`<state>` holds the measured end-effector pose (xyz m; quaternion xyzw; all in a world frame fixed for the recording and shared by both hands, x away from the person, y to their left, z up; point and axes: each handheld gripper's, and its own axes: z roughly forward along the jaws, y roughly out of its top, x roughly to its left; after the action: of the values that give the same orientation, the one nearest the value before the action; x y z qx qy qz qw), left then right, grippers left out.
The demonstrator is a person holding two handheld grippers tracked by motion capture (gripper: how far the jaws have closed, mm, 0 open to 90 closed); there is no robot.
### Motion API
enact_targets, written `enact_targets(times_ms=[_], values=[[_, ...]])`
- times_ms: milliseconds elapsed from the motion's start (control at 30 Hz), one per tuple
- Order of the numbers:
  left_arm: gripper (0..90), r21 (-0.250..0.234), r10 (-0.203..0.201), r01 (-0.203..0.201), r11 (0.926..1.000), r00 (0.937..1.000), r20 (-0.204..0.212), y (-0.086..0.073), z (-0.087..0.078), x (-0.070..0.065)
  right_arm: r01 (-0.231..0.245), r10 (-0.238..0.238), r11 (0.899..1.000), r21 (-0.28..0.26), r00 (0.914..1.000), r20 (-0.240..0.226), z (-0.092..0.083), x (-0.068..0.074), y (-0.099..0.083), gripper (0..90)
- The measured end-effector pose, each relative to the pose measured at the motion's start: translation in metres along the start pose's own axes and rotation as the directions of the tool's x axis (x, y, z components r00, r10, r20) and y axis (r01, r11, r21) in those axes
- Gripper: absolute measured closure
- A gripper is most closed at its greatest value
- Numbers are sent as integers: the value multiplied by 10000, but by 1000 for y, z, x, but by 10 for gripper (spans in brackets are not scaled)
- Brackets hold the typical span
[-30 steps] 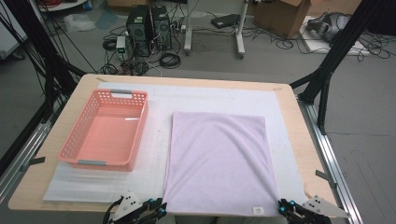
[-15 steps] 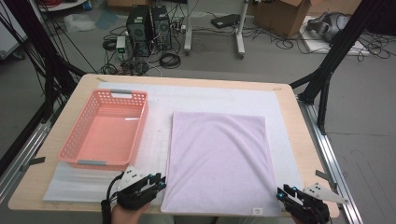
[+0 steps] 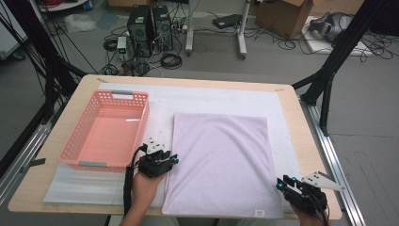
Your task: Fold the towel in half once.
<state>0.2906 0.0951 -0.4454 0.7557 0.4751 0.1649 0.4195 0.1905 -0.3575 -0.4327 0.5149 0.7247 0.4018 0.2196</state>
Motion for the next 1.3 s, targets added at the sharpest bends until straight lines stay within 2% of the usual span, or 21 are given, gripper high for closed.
enact_targets(times_ms=[100,200,267,300,367,433,500,567,600,767,900,933,1000,1033,1067,1100,1133,1200,1267,1300], values=[[677,209,185,-178,9996,9994,-292,2,6,2,-85,85,10000,-21,10000,15,5,-4,4,658],[773,153,645,-639,9978,9972,-389,1,7,1,-91,91,10000,-40,10000,36,9,-6,8,658],[870,22,880,-882,9961,9923,-876,1,4,0,-102,102,9999,-56,9999,25,12,-7,10,658],[873,-8,821,-827,9966,9913,-1031,1,3,1,-94,94,9999,-77,10000,21,14,-7,12,658],[871,53,533,-531,9986,9947,-884,-1,1,7,-129,129,9999,-25,9999,30,16,-8,14,657],[847,-8,376,-379,9993,9947,-956,-5,-2,11,-164,164,9999,-6,9999,48,20,-9,15,652],[759,-138,173,-186,9997,9963,-841,-7,-3,14,-143,143,9999,6,9998,134,23,-11,17,641],[696,-301,32,-48,9995,9985,-550,-8,-5,16,-232,232,9997,3,9994,254,28,-15,19,641],[657,-348,25,-41,9994,9989,-470,-8,-5,17,-410,410,9992,14,9988,267,31,-17,22,643],[566,-649,36,-28,9979,9999,132,-9,-9,18,-921,921,9957,109,9957,59,57,-27,36,690],[551,-738,-113,143,9972,9991,413,-10,-10,21,-872,868,9948,525,9962,99,84,-26,46,736],[552,-722,-117,150,9973,9989,460,-10,-10,21,-731,714,9944,763,9971,251,90,-25,47,764],[554,-706,-97,131,9974,9988,474,-10,-10,21,-517,467,9949,862,9972,584,92,-23,50,858],[556,-708,-132,166,9973,9987,484,-10,-9,21,-307,210,9948,973,9948,997,91,-22,52,866],[559,-695,-149,185,9974,9986,510,-10,-9,21,-41,-117,9947,1029,9882,1525,90,-21,52,866],[559,-685,-136,171,9975,9986,511,-10,-9,21,-55,-104,9950,996,9874,1577,89,-23,51,864],[559,-649,-142,175,9977,9986,511,-10,-9,21,-270,131,9955,907,9885,1508,88,-23,50,838],[559,-561,-160,193,9982,9982,576,-10,-8,21,-281,185,9970,719,9911,1318,88,-24,49,668],[558,-535,-221,255,9982,9977,638,-10,-8,21,-569,524,9977,372,9923,1122,86,-31,51,655],[558,-514,-220,252,9984,9978,626,-9,-7,21,-865,831,9958,283,9909,1057,86,-35,52,646]])
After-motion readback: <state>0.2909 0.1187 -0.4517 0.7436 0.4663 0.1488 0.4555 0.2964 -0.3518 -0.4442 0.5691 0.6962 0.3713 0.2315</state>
